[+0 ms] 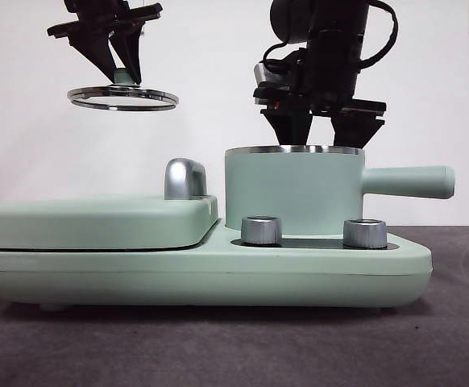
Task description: Put the buns in a small steamer
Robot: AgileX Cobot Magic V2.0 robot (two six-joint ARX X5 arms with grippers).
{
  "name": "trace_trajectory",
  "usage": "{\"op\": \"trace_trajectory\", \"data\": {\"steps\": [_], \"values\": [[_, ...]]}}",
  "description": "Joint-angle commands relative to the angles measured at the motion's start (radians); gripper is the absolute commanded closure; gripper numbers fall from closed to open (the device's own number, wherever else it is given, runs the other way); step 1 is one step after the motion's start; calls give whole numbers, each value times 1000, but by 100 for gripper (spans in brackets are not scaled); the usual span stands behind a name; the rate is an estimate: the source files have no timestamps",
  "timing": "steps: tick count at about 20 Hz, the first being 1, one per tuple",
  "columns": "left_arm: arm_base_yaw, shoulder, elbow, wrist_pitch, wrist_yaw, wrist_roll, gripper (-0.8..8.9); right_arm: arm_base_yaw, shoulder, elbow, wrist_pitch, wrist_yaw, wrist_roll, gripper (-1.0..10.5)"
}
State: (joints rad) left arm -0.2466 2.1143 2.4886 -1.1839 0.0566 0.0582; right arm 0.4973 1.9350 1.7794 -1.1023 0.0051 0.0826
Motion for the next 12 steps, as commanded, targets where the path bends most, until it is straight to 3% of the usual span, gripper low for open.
{"op": "trace_trajectory", "data": {"steps": [1, 7, 12], "values": [[-3, 21, 44, 23, 7, -11, 797, 4, 4, 74, -29, 23, 10, 616], [-3, 21, 44, 20, 7, -10, 797, 4, 2, 250, -203, 22, 9, 616], [-6, 21, 44, 18, 7, -10, 797, 6, -127, 223, -318, 56, 9, 617]]}}
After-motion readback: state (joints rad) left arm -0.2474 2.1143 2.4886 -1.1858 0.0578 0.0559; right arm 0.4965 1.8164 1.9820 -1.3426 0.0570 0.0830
